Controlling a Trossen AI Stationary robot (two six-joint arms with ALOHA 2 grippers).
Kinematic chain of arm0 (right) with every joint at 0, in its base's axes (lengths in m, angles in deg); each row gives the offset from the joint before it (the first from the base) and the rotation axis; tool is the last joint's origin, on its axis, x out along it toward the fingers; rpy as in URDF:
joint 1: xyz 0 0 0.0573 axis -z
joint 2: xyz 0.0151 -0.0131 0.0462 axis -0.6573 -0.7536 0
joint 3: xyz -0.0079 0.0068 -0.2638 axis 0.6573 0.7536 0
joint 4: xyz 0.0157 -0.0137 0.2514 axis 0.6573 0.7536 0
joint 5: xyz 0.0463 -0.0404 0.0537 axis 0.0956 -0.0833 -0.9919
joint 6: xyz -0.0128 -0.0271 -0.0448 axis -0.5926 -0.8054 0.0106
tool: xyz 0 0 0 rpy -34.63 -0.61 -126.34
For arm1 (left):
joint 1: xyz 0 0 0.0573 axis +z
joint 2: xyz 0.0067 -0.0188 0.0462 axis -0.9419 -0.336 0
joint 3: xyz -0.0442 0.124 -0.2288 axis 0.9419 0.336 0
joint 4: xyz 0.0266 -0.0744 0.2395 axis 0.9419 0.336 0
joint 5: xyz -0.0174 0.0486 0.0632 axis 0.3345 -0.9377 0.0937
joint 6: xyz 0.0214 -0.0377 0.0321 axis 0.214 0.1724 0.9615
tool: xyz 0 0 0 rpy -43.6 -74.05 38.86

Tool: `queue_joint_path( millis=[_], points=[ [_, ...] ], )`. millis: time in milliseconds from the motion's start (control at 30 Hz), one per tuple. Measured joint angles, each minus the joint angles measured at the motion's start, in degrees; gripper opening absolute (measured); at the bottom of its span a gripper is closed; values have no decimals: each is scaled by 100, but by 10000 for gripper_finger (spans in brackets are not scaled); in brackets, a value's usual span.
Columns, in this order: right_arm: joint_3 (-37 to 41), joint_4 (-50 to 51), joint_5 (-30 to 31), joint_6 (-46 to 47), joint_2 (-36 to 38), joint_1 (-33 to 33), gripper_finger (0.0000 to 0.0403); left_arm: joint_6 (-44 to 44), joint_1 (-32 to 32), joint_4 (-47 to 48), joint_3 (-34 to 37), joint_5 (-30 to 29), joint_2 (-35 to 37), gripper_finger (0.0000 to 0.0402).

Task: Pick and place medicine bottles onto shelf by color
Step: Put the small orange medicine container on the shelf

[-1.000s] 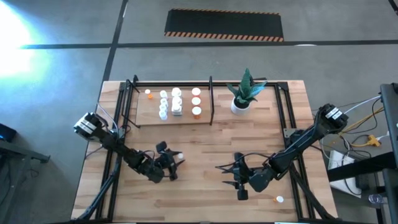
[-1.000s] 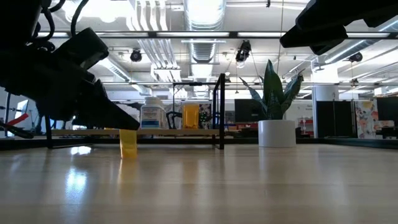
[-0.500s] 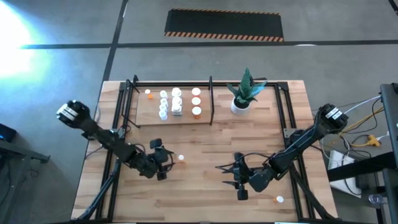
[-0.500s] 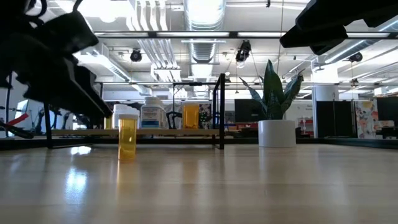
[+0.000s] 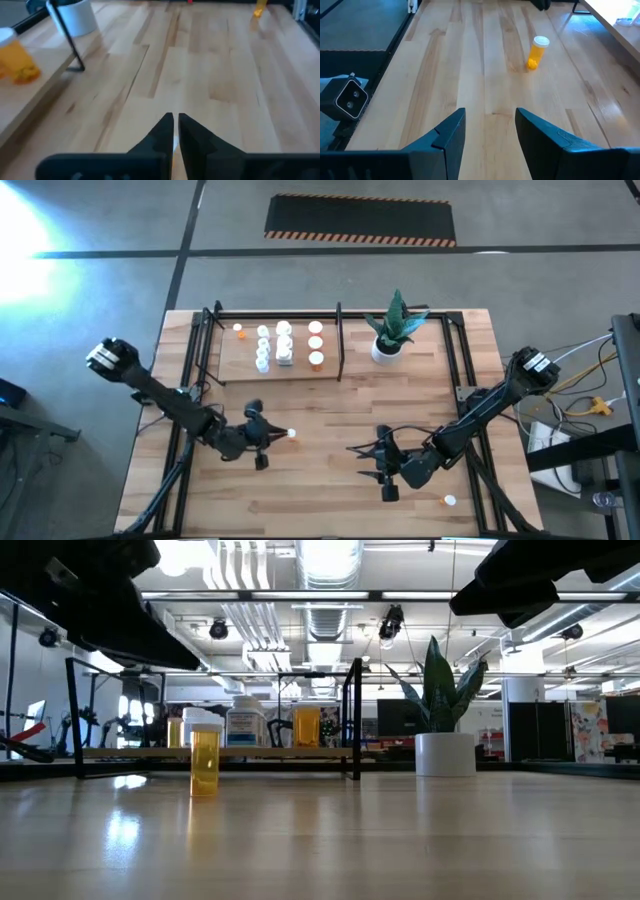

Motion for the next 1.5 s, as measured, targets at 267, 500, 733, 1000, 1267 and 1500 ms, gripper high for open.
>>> queue_joint_path(
  millis=[267,500,733,1000,1267,1500],
  points=[
    [0,-15,1,0,0,0,162,133,235,-768,-59,31,-996,1],
    [0,-12,1,-2,0,0,162,-13,375,-928,-58,147,-1332,0],
    [0,-14,1,0,0,2,162,-29,378,-1040,-57,254,-1523,0],
    [0,-16,1,0,0,-1,162,-126,378,-979,-38,258,-1665,0],
    [0,-16,1,0,0,0,162,230,378,-785,-17,267,-1235,0],
    [0,-10,1,0,0,1,162,434,376,-796,-10,261,-805,0]
  ],
)
